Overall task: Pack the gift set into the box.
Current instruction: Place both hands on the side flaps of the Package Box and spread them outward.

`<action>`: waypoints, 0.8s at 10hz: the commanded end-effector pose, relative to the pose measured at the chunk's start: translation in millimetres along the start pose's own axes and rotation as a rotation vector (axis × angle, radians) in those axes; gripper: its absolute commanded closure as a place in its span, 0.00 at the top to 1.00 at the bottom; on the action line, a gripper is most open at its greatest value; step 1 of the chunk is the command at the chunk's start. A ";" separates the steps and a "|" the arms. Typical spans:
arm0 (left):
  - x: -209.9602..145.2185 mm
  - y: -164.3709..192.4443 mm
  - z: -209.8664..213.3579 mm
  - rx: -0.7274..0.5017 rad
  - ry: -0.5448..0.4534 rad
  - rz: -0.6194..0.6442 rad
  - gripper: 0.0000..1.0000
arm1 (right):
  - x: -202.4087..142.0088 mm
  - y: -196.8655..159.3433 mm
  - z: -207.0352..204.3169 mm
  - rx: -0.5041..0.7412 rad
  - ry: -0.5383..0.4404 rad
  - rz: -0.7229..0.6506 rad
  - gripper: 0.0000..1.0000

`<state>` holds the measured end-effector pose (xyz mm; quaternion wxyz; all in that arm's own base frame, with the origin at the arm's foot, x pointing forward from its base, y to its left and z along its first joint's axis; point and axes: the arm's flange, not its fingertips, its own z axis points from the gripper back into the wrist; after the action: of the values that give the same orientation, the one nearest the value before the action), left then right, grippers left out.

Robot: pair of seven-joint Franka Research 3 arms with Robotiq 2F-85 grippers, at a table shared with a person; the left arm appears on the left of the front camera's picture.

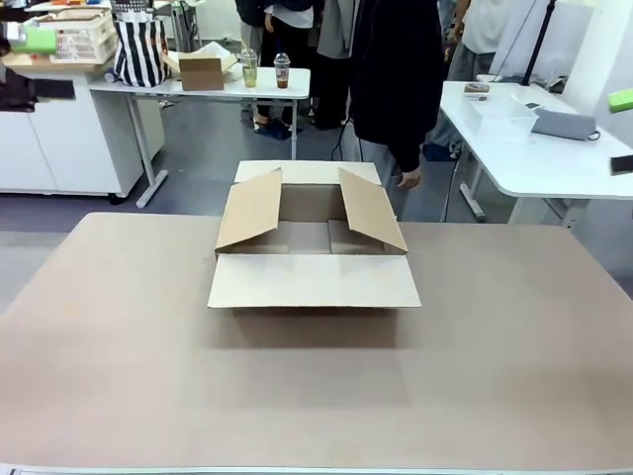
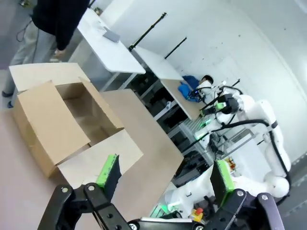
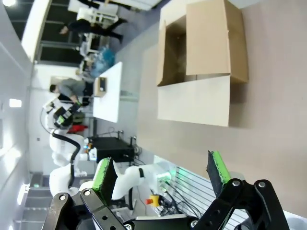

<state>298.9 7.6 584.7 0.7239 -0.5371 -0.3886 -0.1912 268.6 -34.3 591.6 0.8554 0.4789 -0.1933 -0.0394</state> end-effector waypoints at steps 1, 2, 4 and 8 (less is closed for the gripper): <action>5.1 -1.2 3.9 0.010 -0.012 -0.036 1.00 | 3.9 -0.4 6.4 0.006 -0.007 0.025 1.00; 5.1 -1.2 3.9 0.010 -0.012 -0.036 1.00 | 3.9 -0.4 6.4 0.006 -0.007 0.025 1.00; 5.1 -1.2 3.9 0.010 -0.012 -0.036 1.00 | 3.9 -0.4 6.4 0.006 -0.007 0.025 1.00; 5.1 -1.2 3.9 0.010 -0.012 -0.036 1.00 | 3.9 -0.4 6.4 0.006 -0.007 0.025 1.00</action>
<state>296.3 13.9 589.2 0.7305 -0.5250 -0.3929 -0.1909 266.5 -42.1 591.9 0.8596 0.4704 -0.1956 -0.0408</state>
